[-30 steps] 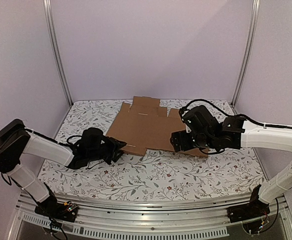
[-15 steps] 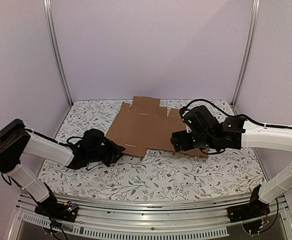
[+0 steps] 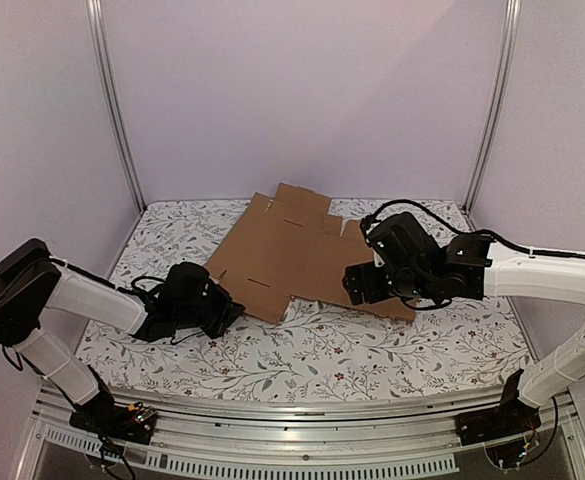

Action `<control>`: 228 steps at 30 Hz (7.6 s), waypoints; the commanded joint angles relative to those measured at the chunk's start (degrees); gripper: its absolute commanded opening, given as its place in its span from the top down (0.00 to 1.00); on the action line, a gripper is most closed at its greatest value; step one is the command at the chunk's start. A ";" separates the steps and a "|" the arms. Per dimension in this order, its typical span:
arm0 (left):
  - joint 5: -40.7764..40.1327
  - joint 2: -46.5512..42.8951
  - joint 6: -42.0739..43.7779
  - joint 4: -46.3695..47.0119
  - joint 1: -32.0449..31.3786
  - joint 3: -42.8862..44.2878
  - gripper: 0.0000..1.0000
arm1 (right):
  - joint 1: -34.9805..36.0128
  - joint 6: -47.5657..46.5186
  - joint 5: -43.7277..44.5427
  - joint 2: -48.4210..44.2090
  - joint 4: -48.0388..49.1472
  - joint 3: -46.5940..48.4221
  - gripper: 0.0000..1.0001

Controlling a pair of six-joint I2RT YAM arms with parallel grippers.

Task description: Fold the paper box

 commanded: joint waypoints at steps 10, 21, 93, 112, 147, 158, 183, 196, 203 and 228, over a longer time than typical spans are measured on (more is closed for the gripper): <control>0.42 -7.03 17.66 -19.04 -0.45 4.59 1.00 | 0.12 -0.97 2.09 -2.34 -1.19 0.05 0.13; -6.22 -10.96 47.58 -43.48 -0.36 19.30 1.00 | 0.14 -11.46 8.21 -4.22 -2.61 4.65 0.12; -37.80 -17.14 100.30 -44.22 -20.29 26.08 1.00 | -19.32 -72.02 -31.10 22.85 -27.27 52.13 0.84; -28.73 -23.14 84.09 -38.74 -15.56 21.31 0.86 | -11.71 -62.26 -23.16 16.64 -20.13 44.66 1.00; -19.85 -44.32 72.89 -44.88 -10.12 16.54 0.55 | -7.90 -58.77 -13.50 16.41 -21.82 51.31 1.00; -18.70 -48.56 74.06 -43.59 -10.03 20.48 0.45 | -6.17 -51.66 -13.62 11.30 -20.37 53.90 1.00; 9.66 -23.72 69.30 -24.54 -7.65 36.94 0.86 | -6.08 -31.54 -16.74 6.06 -17.67 37.57 1.00; 11.91 -11.11 62.15 -14.18 -3.56 43.11 1.00 | -5.33 -26.83 -17.29 -1.00 -14.02 26.06 1.00; 7.78 -9.45 62.66 -14.45 -3.01 45.42 1.00 | -3.37 -27.60 -16.70 -1.85 -13.60 24.62 1.00; 16.45 -5.27 71.44 -36.40 -2.65 56.22 1.00 | 0.87 -33.71 -6.20 -1.78 -13.50 26.50 1.00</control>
